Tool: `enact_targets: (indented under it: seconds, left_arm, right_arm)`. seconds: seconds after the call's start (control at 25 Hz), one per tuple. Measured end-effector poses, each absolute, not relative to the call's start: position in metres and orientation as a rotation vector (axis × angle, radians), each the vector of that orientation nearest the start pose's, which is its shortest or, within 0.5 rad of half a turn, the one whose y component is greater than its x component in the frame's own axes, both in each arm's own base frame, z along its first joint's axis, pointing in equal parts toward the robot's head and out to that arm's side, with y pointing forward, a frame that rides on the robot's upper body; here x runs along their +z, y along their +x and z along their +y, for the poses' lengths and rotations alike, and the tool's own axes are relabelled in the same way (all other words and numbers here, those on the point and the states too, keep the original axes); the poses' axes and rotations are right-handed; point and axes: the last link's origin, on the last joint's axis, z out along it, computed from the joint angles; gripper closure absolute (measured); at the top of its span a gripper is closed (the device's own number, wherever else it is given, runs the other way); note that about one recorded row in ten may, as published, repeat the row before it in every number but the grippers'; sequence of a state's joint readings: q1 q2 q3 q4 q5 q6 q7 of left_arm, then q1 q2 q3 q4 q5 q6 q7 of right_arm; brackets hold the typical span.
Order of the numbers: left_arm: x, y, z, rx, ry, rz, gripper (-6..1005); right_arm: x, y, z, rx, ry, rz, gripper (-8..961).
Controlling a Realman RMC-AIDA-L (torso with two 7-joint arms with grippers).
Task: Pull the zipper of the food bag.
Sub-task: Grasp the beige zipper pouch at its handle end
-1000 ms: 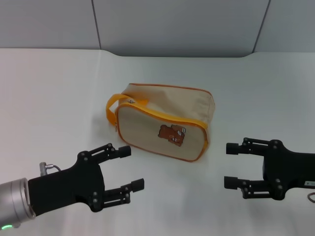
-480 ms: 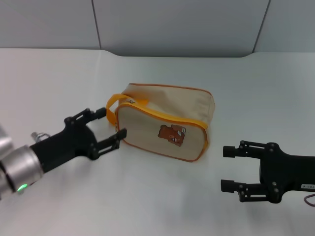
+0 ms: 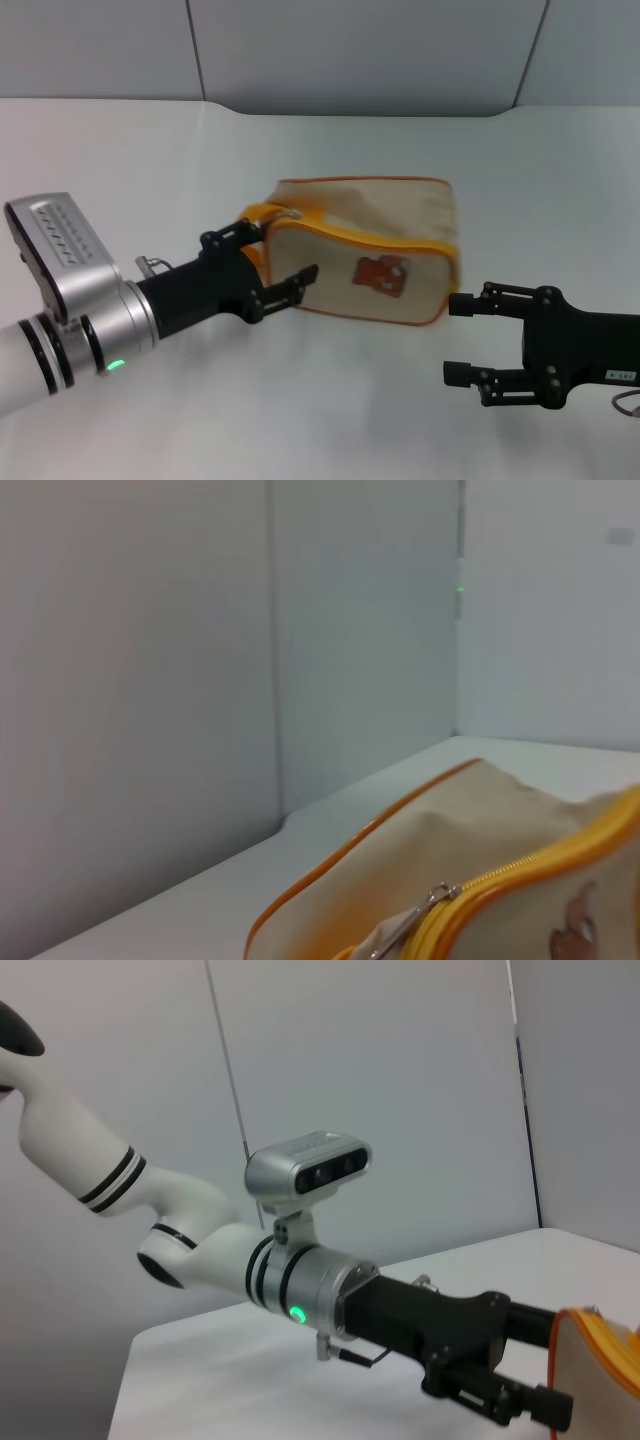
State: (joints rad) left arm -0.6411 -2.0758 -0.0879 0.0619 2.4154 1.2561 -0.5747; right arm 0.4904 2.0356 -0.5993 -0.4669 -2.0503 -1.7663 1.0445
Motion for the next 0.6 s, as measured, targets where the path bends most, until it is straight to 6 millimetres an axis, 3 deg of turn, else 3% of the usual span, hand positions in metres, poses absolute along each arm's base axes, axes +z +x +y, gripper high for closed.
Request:
enact_targets:
  seconds: [0.16,0.6]
  left_arm:
    - [-0.088,-0.273,0.321,-0.667,-2.488,-0.281,218]
    - [-0.095,-0.27,0.323,-0.656,-2.417,-0.295,656]
  right_arm:
    - [-0.005,0.278,0.282,0.885,-2.83,0.354,167]
    - [-0.006,0.28,0.279,0.89,-2.819,0.367,172]
